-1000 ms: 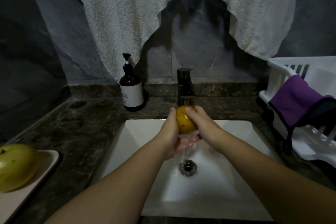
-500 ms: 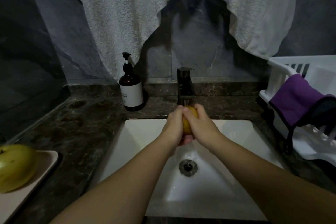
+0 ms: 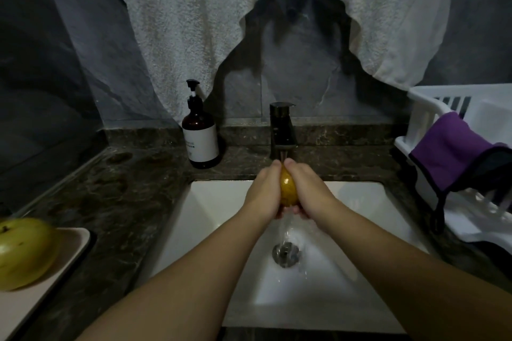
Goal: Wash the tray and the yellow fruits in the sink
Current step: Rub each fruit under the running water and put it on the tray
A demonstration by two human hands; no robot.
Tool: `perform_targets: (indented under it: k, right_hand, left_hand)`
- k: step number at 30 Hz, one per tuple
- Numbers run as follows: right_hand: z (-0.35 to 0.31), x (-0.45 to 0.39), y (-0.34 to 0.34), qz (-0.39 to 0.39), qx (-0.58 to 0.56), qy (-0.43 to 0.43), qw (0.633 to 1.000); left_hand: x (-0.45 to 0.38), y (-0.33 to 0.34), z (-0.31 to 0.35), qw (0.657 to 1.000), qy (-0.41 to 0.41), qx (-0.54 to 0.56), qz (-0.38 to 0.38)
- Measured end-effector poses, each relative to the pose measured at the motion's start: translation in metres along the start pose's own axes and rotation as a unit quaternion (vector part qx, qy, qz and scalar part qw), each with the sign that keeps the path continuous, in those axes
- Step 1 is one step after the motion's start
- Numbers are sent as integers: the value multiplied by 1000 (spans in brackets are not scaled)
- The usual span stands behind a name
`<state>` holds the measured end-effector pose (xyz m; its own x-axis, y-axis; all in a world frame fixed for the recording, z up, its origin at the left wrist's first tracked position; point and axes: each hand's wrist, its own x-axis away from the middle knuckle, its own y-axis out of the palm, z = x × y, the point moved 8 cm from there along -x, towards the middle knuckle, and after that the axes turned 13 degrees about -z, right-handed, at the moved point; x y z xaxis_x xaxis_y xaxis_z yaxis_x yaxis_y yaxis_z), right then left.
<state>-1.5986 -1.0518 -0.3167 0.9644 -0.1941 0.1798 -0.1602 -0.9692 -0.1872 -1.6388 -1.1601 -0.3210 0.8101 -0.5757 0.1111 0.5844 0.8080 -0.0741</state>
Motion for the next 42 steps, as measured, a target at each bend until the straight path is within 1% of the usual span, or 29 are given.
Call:
perform_targets:
  k: [1,2,5,6,8,9,10,12,13,16,17,19,20,21,23,24,26,27,28,30,31,32,34,35,37,38,39,41,42]
  right_hand:
    - [-3,-1,-1,14,17,-23,999]
    - [-1,-1,0,10,21,-20,1000]
    - [13,-1,10,-36,-51,58,996]
    - [12,-1,10,-33,-36,54,997]
    - [1,-3,6,-7,64,-14,998]
    - [-2,-3,5,4,85,-39,996]
    - [-2,-4,6,-3,76,-38,996]
    - [5,-5,11,-28,8,9,1000]
    - [6,-5,10,-21,-5,19,1000]
    - [-9,-3,4,24,94,-63,993]
    - [-9,-3,3,24,87,-62,994]
    - [-4,-1,5,-3,29,-18,999]
    - [-3,-2,3,2,16,-9,1000]
    - [-8,-1,2,12,45,-26,999]
    - [-20,3,1,42,130,-91,986]
    - [-19,3,1,42,126,-98,986]
    - [-12,1,8,-1,48,-57,997]
    - [-7,0,8,-10,16,-32,999]
    - [-6,-1,7,-5,17,-31,999]
    - [-15,1,4,16,89,-84,992]
    - [-16,1,3,24,98,-100,990]
    - [-14,0,2,20,88,-96,991]
    - [-7,-1,4,3,52,-54,997]
    - [-6,-1,3,4,56,-46,997]
    - [-13,-1,4,9,134,-86,987]
    - [-14,-1,4,13,152,-104,983]
    - [-12,-2,5,8,135,-101,986]
    - [-9,-3,6,-7,46,-56,997]
    - [-6,-4,5,-3,26,-38,999]
  left_hand:
    - [-2,1,-4,1000,-18,21,-9]
    - [-3,0,-5,999,-23,21,-9]
    - [-4,-9,-1,998,7,-54,25]
    - [-2,-10,-3,999,2,-48,23]
    - [1,-5,-10,999,-40,30,-18]
    - [1,-3,-14,997,-58,52,-29]
    - [0,-3,-13,997,-53,46,-30]
    - [-4,-7,-8,1000,-19,-23,0]
    - [-4,-8,-7,999,-15,-32,15]
    - [0,0,-14,996,-61,64,-21]
    - [0,-2,-12,997,-55,60,-14]
    - [-2,-8,-2,1000,-1,-26,14]
    - [-2,-10,0,998,11,-48,31]
    - [-1,-10,-1,999,5,-38,27]
    - [3,-6,-6,999,-30,29,-3]
    - [2,-7,-6,999,-30,31,0]
    - [2,-13,5,997,30,-62,44]
    - [3,-17,9,992,53,-87,69]
    - [3,-16,8,993,48,-84,63]
    - [3,-7,-1,1000,-8,-6,9]
    - [3,-5,-6,999,-27,21,-8]
    - [2,-3,-6,999,-29,11,-17]
    - [0,-5,-6,999,-12,-35,-3]
    - [1,-6,-8,1000,-19,-19,3]
    - [2,-2,-14,998,-46,50,-19]
    - [0,-3,-15,997,-42,59,-17]
    - [-1,-7,-10,999,-23,29,-8]
    - [-3,-12,-1,998,27,-53,20]
    - [-2,-12,-2,998,22,-58,21]
